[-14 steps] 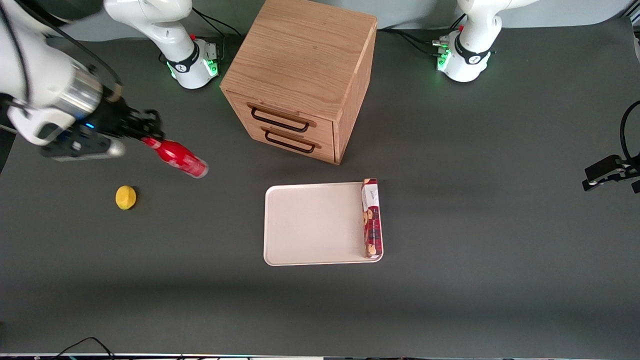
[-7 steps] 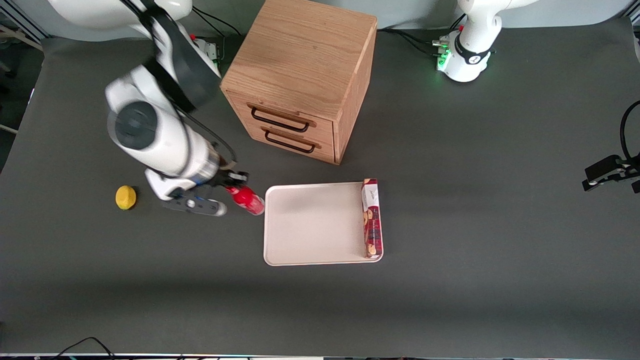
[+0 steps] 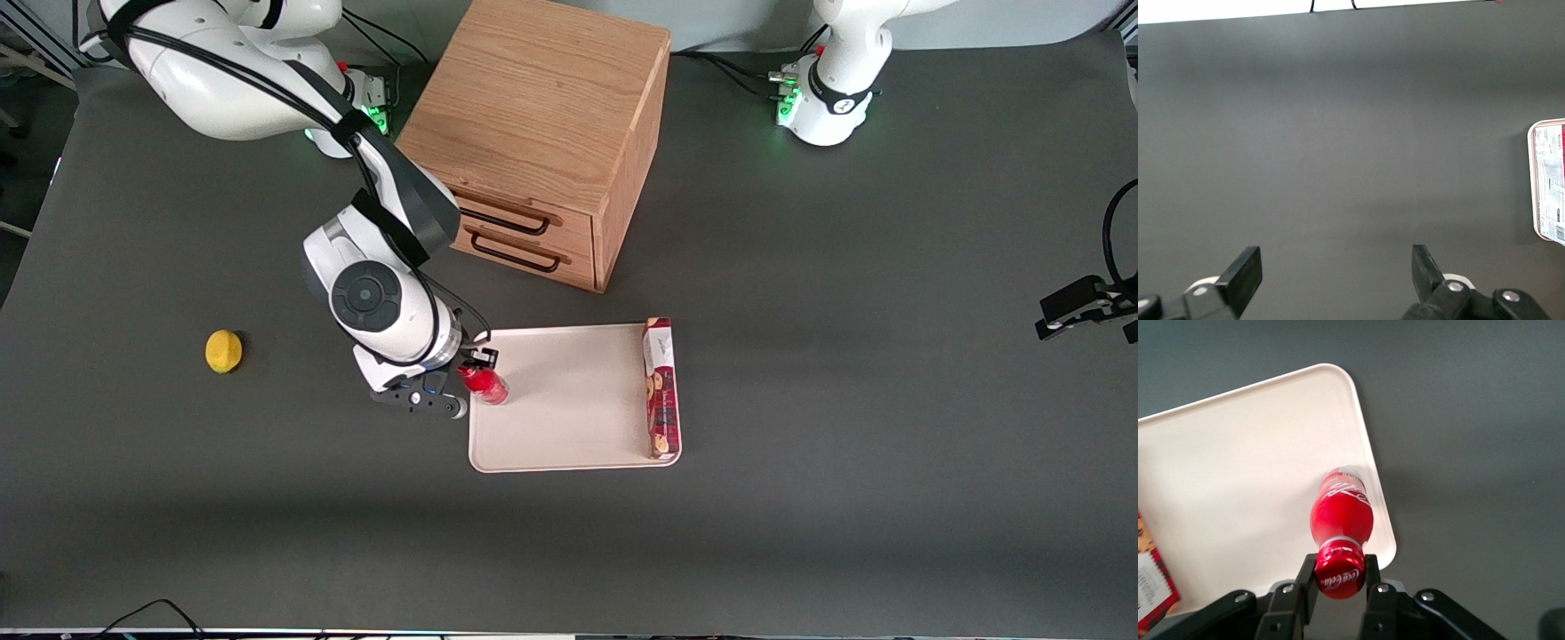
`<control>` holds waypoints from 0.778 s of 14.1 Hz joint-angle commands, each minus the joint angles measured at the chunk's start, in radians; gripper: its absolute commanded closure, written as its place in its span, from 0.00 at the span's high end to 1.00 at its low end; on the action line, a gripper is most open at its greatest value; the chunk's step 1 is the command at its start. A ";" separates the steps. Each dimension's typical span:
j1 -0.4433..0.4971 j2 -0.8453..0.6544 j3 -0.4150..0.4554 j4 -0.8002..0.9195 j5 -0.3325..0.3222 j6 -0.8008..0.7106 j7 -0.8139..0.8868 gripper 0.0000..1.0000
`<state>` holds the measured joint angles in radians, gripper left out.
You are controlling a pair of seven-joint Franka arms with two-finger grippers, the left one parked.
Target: Place coke bottle on tray
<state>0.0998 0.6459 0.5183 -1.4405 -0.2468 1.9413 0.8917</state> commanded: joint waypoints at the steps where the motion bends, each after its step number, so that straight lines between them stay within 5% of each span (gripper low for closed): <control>1: 0.006 0.008 0.016 0.015 -0.035 0.004 0.047 1.00; 4: 0.003 -0.032 0.017 0.066 -0.028 -0.034 0.039 1.00; 8: -0.054 -0.207 0.014 0.162 -0.014 -0.276 -0.020 1.00; 11: -0.155 -0.368 -0.007 0.173 0.070 -0.476 -0.234 1.00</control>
<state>0.0102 0.3859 0.5269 -1.2452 -0.2373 1.5722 0.7941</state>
